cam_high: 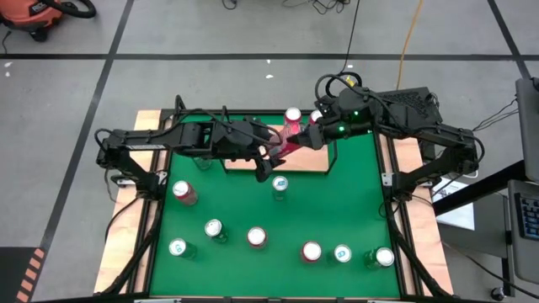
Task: Place canned beverage on shelf
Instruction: Put the red soda can aligned with the other red soda can on the shelf
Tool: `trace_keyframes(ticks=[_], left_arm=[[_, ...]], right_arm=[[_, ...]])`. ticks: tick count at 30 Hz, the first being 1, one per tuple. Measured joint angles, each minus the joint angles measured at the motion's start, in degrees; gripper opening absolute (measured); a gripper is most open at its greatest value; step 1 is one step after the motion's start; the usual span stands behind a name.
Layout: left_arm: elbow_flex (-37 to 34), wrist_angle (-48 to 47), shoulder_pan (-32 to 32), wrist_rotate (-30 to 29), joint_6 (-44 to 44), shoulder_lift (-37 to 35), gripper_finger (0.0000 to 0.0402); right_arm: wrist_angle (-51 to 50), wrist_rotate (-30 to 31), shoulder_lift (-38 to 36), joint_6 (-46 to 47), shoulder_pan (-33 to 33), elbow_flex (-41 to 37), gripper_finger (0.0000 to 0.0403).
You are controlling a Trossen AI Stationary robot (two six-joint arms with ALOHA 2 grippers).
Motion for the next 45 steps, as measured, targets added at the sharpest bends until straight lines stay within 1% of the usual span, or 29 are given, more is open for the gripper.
trace_keyframes(ticks=[3, 6, 9, 12, 19, 23, 31, 34, 40, 42, 45], left_arm=[[-0.11, -0.08, 0.01, 0.27, 0.04, 0.29, 0.0373], [-0.07, 2.08, 0.01, -0.33, 0.04, 0.29, 0.0343], [-0.09, 2.30, -0.02, -0.54, 0.19, 0.45, 0.0310], [-0.09, 2.87, -0.06, -0.67, 0.42, 0.45, 0.0291], [-0.09, 2.60, -0.08, -0.57, 0.26, 0.33, 0.0285], [-0.09, 2.71, 0.01, 0.85, -1.28, 0.23, 0.0285], [-0.09, 3.50, 0.03, 8.67, -6.97, 0.12, 0.0285], [-0.09, 3.83, 0.01, 12.06, -8.64, 0.01, 0.0284], [-0.09, 5.03, 0.16, 19.80, -9.29, -0.09, 0.0284], [-0.09, 5.21, 0.48, 22.01, -9.30, -0.10, 0.0284], [-0.09, 6.16, 1.46, 25.39, -10.45, -0.10, 0.0284]], right_arm=[[1.83, -0.15, 0.00, 1.16, -0.24, 0.00, 0.0306], [1.97, -0.42, -0.01, 2.03, -0.29, 0.00, 0.0306], [1.55, -0.46, -0.02, 2.09, -0.26, 0.00, 0.0306], [1.75, -0.32, -0.07, 2.16, -0.29, 0.02, 0.0306], [1.56, -0.04, -0.13, 0.25, -0.47, 0.02, 0.0307], [1.49, -0.68, -0.35, -1.20, -1.37, 0.02, 0.0308], [1.36, -7.82, -1.00, -9.45, -3.78, 0.00, 0.0310], [2.18, -9.36, -1.19, -12.81, -4.02, 0.00, 0.0331], [6.79, -8.94, -2.24, -19.24, -4.22, 0.07, 0.0387], [8.26, -9.62, -2.80, -23.65, -4.27, 0.04, 0.0396], [10.20, -13.59, -4.41, -29.95, -4.17, 0.05, 0.0396]])
